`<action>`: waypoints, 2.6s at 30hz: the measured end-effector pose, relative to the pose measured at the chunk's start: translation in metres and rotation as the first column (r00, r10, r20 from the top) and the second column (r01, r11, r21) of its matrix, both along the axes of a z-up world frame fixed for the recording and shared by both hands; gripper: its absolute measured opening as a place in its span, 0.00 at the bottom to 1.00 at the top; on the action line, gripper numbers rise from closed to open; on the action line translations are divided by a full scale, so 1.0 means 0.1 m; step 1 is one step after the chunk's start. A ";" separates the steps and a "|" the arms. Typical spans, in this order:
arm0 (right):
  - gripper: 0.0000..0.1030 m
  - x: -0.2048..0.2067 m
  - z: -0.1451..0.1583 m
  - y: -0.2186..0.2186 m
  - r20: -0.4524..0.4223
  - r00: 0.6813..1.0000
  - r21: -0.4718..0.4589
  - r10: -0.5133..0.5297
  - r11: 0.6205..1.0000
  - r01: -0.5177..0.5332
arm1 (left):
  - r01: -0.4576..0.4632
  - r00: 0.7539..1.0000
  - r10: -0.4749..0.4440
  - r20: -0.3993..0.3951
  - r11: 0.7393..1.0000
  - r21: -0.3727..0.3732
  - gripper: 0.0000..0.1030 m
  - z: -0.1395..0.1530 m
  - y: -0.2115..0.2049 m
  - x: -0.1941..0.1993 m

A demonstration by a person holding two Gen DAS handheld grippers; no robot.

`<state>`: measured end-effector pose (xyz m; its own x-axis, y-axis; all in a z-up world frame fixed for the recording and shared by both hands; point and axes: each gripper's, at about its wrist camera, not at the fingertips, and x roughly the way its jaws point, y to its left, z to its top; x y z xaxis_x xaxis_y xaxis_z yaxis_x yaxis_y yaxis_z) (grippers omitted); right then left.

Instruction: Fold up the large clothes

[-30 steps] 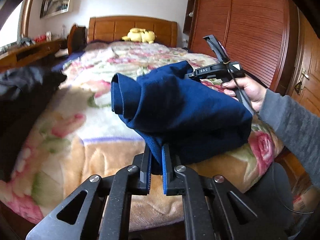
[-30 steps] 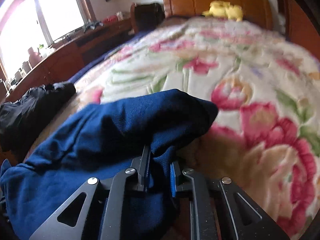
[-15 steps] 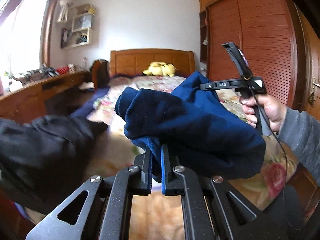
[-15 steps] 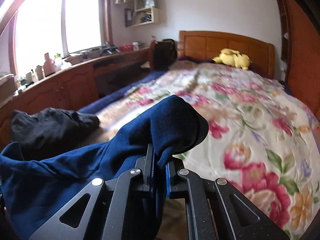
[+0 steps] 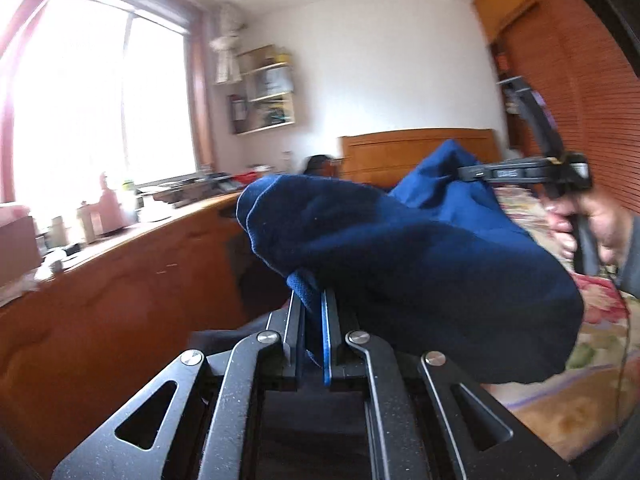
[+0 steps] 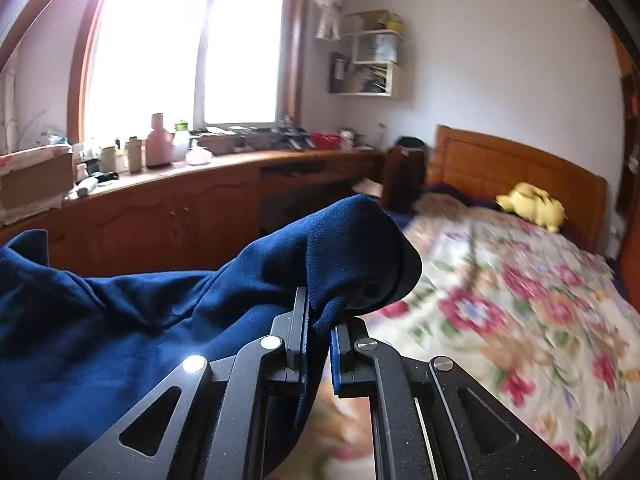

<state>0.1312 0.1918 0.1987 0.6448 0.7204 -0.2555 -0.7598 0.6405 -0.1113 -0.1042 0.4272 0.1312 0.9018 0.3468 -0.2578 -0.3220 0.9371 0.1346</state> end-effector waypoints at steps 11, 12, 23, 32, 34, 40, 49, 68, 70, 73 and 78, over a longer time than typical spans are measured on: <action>0.11 0.28 -1.34 1.20 -0.114 0.993 -0.226 0.000 0.974 -0.026 | -0.193 0.967 0.173 -0.186 0.977 -0.095 0.07 -1.02 1.08 0.05; 0.12 0.33 -1.45 1.18 -0.134 0.991 -0.232 -0.019 0.973 -0.013 | -0.190 0.967 0.171 -0.190 0.977 -0.091 0.07 -1.05 1.07 0.05; 0.66 0.22 -1.28 0.58 -0.181 0.983 -0.168 0.043 0.983 -0.074 | -0.215 0.968 0.199 -0.150 0.972 -0.096 0.23 -0.89 0.67 -0.39; 0.73 -0.27 -1.50 -0.16 -0.173 0.982 -0.153 0.081 0.982 -0.108 | -0.125 0.985 0.112 -0.128 0.987 -0.099 0.79 -0.66 0.06 -0.44; 0.74 -0.34 -1.54 -0.37 -0.177 0.981 -0.150 0.078 0.983 -0.105 | -0.104 0.987 0.092 -0.133 0.990 -0.092 0.79 -0.65 -0.13 -0.39; 0.75 -0.63 -1.54 -1.11 -0.172 0.985 -0.103 0.032 0.993 -0.050 | -0.022 0.992 0.011 -0.127 0.996 -0.086 0.79 -0.63 -0.73 -0.16; 0.76 -0.78 -1.63 -2.13 -0.175 0.978 -0.065 -0.112 0.993 0.102 | 0.164 0.972 -0.180 -0.153 0.980 -0.113 0.79 -0.82 -1.79 0.49; 0.85 -1.06 -1.87 -4.01 -0.132 0.854 0.070 -0.503 0.855 0.514 | 0.391 0.898 -0.426 -0.109 0.887 -0.246 0.79 -1.14 -3.73 1.52; 0.85 -1.08 -1.90 -4.07 -0.140 0.847 0.081 -0.512 0.847 0.526 | 0.387 0.900 -0.420 -0.118 0.893 -0.232 0.79 -1.17 -3.79 1.55; 0.85 -1.11 -1.90 -4.13 -0.146 0.838 0.086 -0.525 0.838 0.540 | 0.362 0.912 -0.392 -0.117 0.907 -0.217 0.79 -1.19 -3.80 1.56; 0.85 -1.11 -1.92 -4.09 -0.159 0.840 0.092 -0.518 0.840 0.535 | 0.382 0.905 -0.409 -0.115 0.902 -0.201 0.79 -1.22 -3.85 1.58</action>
<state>0.0205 -0.2175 0.0062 0.9053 0.3124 -0.2878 -0.3052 0.9497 0.0706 0.0536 0.0424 0.0096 0.9011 -0.0915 -0.4239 0.0913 0.9956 -0.0207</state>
